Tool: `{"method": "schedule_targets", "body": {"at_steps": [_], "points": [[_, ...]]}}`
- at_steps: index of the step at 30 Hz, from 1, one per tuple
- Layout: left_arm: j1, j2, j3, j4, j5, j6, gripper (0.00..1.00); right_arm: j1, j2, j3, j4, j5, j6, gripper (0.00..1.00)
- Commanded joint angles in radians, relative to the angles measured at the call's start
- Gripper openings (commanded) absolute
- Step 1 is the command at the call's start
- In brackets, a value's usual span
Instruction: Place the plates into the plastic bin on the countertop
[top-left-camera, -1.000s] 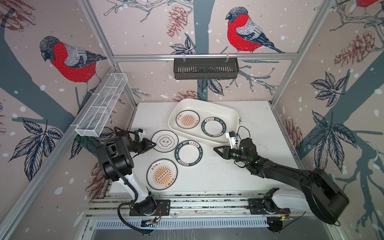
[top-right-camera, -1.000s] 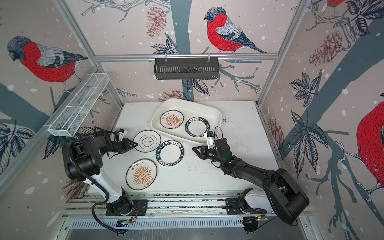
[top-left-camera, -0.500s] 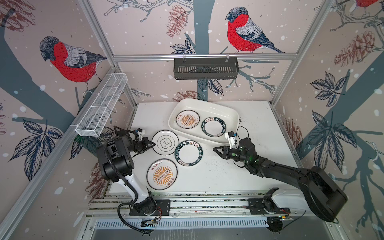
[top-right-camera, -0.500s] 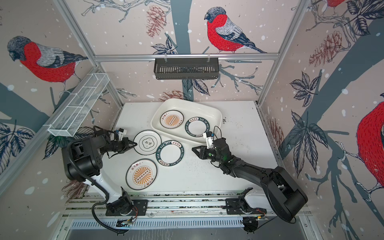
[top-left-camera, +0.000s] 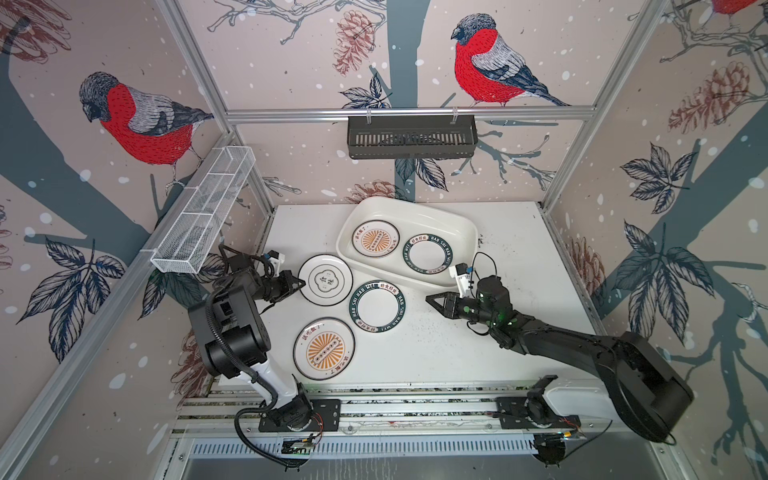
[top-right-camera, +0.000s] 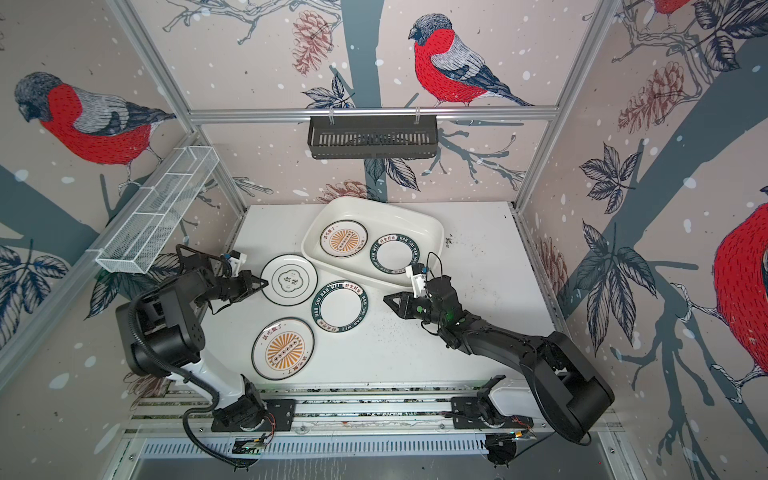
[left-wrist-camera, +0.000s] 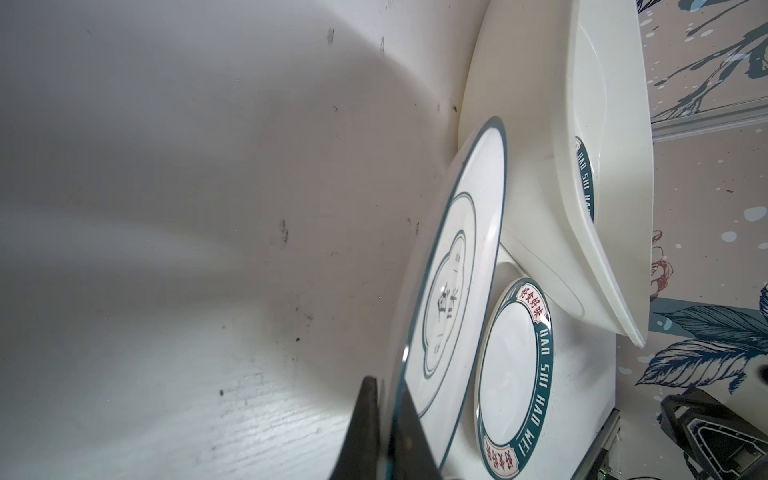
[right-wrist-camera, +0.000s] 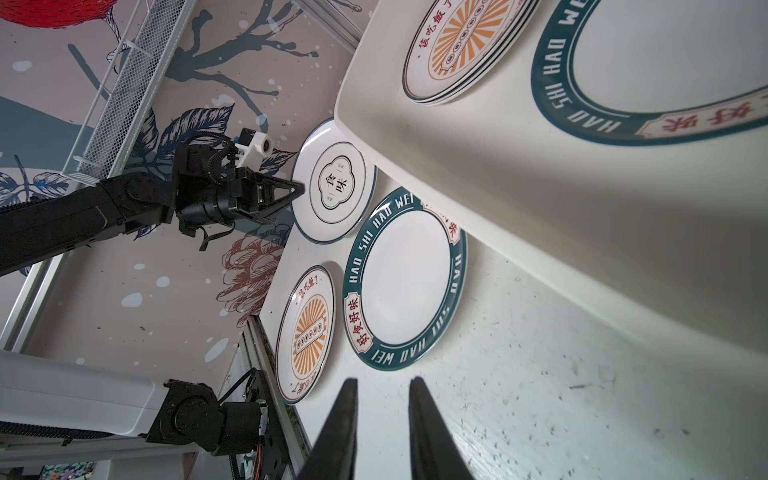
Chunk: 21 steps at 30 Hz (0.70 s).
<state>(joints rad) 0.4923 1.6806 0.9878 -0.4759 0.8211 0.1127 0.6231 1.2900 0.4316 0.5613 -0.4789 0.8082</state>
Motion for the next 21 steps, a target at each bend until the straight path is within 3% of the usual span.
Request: {"method": "schedule_targets", "body": {"at_steps": [1, 21], "points": [[0.003, -0.038, 0.004, 0.008, -0.018, 0.022, 0.00, 0.001, 0.003, 0.008, 0.041, -0.007, -0.002, 0.24], [-0.025, -0.158, -0.008, -0.034, -0.148, 0.069, 0.00, 0.012, 0.001, 0.009, 0.046, -0.007, -0.001, 0.24]]}}
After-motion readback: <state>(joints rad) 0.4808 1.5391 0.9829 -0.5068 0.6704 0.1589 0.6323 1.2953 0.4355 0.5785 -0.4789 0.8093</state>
